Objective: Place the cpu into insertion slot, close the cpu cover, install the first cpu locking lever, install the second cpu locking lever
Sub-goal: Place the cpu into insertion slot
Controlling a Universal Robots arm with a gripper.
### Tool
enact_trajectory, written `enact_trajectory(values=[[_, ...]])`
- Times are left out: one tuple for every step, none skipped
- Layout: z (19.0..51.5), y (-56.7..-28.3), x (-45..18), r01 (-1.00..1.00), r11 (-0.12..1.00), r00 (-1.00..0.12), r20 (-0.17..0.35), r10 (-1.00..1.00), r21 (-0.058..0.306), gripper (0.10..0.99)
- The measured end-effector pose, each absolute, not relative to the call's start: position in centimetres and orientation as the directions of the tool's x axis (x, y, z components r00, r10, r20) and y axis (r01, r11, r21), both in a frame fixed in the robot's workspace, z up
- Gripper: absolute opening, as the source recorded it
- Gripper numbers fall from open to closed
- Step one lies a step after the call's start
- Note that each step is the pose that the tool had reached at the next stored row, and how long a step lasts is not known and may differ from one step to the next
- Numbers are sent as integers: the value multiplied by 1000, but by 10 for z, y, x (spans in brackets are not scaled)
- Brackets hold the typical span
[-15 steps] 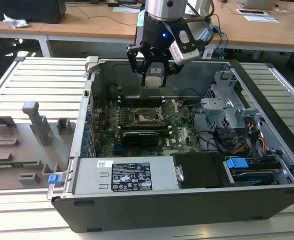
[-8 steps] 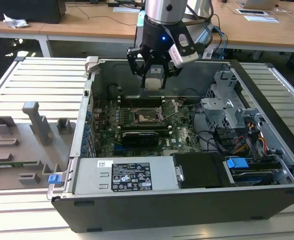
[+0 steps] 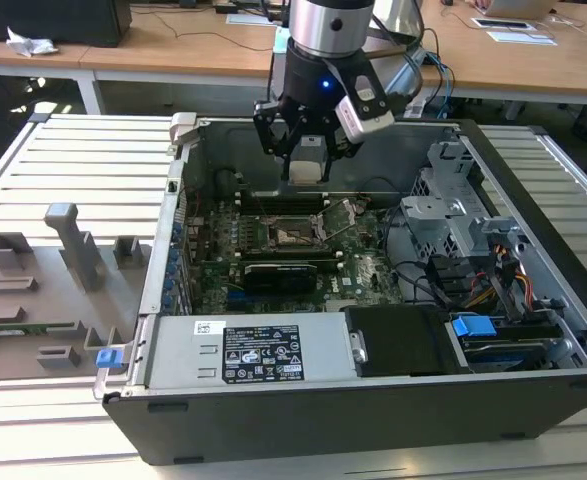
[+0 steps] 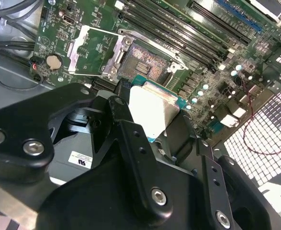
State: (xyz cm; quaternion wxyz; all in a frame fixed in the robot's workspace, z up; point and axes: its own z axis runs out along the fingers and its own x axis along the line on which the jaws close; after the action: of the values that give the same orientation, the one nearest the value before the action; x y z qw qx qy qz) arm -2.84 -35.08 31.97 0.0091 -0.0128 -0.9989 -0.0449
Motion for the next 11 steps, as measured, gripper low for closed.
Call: enact_trajectory(values=[[319,-351,-28,26,996,-1000,19,25,89,541],[318,-351,-28,26,996,-1000,19,25,89,541],[316,-351,-28,26,996,-1000,19,25,89,541],[315,-351,-28,26,996,-1000,19,25,89,541],[314,-351,-28,26,996,-1000,19,25,89,541],[313,-351,-28,26,996,-1000,19,25,89,541],[312,-351,-28,26,996,-1000,19,25,89,541],[312,-351,-28,26,996,-1000,19,25,89,541],[311,-351,-28,26,996,-1000,19,25,89,541],[310,-351,-28,26,996,-1000,19,25,89,541],[308,-351,-28,26,996,-1000,19,25,89,541]])
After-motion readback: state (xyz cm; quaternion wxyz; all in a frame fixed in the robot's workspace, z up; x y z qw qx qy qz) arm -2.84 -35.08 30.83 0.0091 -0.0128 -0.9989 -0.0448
